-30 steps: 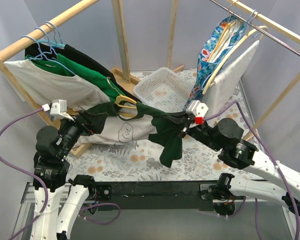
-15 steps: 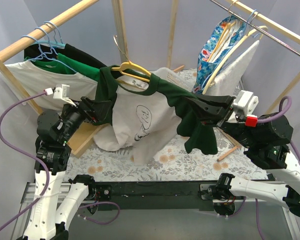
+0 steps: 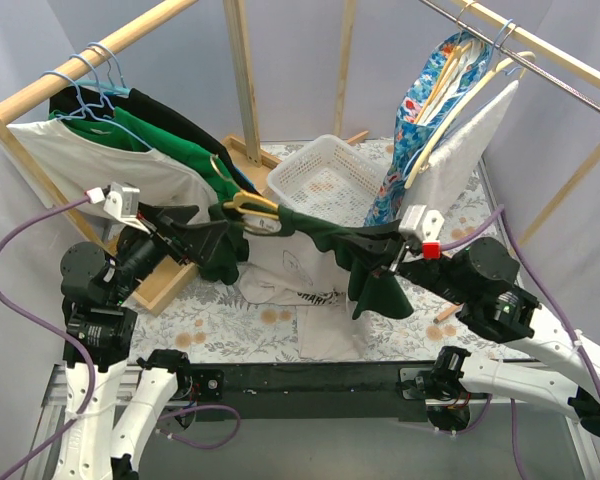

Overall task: Remove the t-shirt from the hanger
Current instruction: Pick up the hanger from the clothesline.

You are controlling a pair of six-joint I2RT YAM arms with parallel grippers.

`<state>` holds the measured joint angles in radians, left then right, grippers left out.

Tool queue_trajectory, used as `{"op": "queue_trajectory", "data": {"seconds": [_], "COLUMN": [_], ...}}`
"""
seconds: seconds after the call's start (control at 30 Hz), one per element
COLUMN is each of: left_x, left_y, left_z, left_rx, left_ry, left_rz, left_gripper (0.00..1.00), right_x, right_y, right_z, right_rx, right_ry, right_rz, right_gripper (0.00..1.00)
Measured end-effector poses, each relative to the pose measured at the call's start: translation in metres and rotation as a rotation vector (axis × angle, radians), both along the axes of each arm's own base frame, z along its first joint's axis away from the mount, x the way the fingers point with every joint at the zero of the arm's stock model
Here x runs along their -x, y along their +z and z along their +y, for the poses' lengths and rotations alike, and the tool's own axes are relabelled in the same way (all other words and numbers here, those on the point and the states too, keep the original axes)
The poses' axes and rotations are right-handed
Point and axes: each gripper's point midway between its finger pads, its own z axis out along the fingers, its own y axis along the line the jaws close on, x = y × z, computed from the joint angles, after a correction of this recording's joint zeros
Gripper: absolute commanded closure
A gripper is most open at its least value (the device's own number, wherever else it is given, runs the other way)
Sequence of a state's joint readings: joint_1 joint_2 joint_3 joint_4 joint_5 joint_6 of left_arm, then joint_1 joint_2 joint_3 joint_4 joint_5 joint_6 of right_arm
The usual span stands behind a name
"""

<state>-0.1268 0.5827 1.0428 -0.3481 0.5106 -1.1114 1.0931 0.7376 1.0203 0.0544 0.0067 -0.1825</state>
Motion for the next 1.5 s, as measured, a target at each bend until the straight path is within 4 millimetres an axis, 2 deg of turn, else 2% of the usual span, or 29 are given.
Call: {"op": "queue_trajectory", "data": {"seconds": [0.1,0.2,0.33,0.47,0.67,0.77,1.03,1.23,1.37,1.43,1.47,1.5], "left_x": [0.011,0.025,0.039,0.043,0.039,0.035,0.044,0.048,0.044,0.042,0.042,0.042], "left_y": [-0.017,-0.034,-0.052,-0.061,-0.06,-0.059,-0.048,-0.042,-0.044,-0.047,-0.049,-0.051], "left_z": [-0.009,-0.02,-0.03,-0.034,-0.036,-0.036,-0.031,-0.03,-0.032,-0.034,-0.035,-0.036], "left_rx": [-0.032,-0.064,-0.087,-0.093,-0.089,-0.089,-0.123,-0.151,-0.154,-0.152,-0.151,-0.148], "left_ry": [-0.074,-0.177,-0.276,-0.315,-0.327,-0.325,-0.296,-0.294,-0.307,-0.321,-0.333,-0.343], "left_rz": [-0.003,-0.002,0.006,0.004,-0.014,-0.018,-0.077,-0.126,-0.114,-0.105,-0.1,-0.094], "left_gripper": [0.08,0.08,0.11,0.19,0.27,0.27,0.18,0.18,0.32,0.54,0.62,0.75], "right_x": [0.004,0.009,0.016,0.023,0.029,0.028,0.031,0.041,0.049,0.05,0.05,0.05], "right_y": [-0.024,-0.037,-0.04,-0.035,-0.034,-0.035,-0.034,-0.032,-0.039,-0.042,-0.043,-0.045], "right_z": [0.01,0.016,0.018,0.019,0.02,0.02,0.012,0.01,0.012,0.014,0.014,0.014], "right_rx": [0.037,0.049,0.04,0.02,0.02,0.02,0.02,0.019,0.046,0.059,0.063,0.067], "right_ry": [0.046,0.086,0.125,0.162,0.198,0.196,0.193,0.233,0.278,0.289,0.29,0.288], "right_rz": [0.052,0.091,0.114,0.115,0.118,0.121,0.123,0.119,0.127,0.133,0.137,0.14], "right_gripper": [0.99,0.99,0.99,0.99,0.99,0.99,0.99,0.99,0.99,0.99,0.99,0.99]}}
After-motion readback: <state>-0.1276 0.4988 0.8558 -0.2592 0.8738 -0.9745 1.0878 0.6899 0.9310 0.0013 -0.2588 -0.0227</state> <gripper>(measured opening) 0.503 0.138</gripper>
